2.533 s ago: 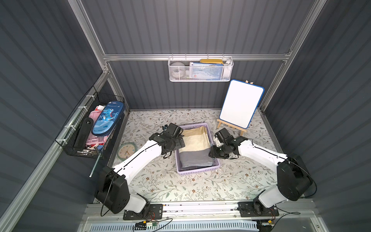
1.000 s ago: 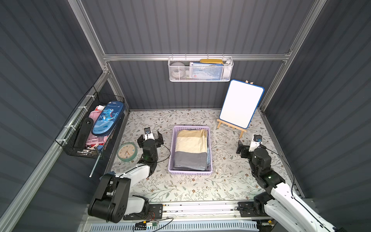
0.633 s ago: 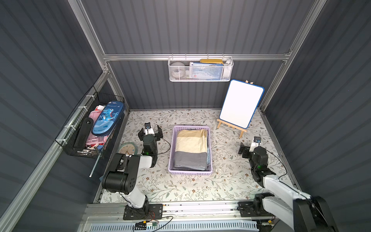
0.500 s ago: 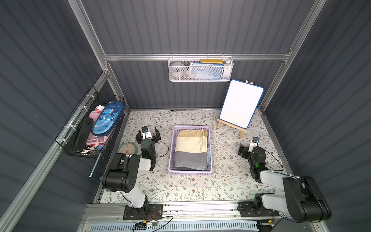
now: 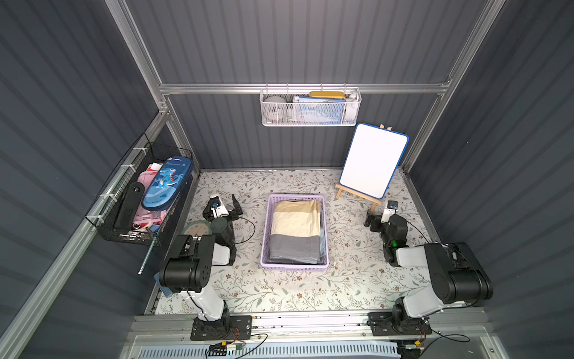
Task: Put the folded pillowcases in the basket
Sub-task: Reset both arms
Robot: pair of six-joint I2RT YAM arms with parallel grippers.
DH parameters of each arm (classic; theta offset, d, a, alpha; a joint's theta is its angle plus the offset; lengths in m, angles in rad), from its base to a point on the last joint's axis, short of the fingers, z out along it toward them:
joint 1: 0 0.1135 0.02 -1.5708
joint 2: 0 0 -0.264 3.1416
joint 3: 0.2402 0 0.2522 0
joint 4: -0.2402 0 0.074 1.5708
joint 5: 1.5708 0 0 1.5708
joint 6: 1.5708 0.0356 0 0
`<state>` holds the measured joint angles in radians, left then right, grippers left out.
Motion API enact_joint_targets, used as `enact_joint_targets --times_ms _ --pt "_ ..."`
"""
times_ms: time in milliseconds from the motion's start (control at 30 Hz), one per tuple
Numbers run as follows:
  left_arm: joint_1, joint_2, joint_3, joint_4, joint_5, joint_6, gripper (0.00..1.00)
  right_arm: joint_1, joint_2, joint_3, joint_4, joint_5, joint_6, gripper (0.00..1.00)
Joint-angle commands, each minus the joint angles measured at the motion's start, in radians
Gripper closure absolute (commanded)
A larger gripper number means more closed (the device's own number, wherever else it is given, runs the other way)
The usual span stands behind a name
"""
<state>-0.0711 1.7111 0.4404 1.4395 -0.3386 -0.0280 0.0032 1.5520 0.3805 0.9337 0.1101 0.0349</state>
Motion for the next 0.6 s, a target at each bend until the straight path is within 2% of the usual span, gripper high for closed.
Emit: enact_joint_targets --times_ms 0,567 --pt "0.008 -0.007 0.013 0.016 0.012 -0.017 0.01 -0.004 -0.021 0.024 -0.090 0.004 0.018 0.01" --pt "0.008 -0.005 0.014 0.017 0.010 -0.016 0.00 -0.005 -0.010 0.017 -0.055 0.006 0.012 0.01"
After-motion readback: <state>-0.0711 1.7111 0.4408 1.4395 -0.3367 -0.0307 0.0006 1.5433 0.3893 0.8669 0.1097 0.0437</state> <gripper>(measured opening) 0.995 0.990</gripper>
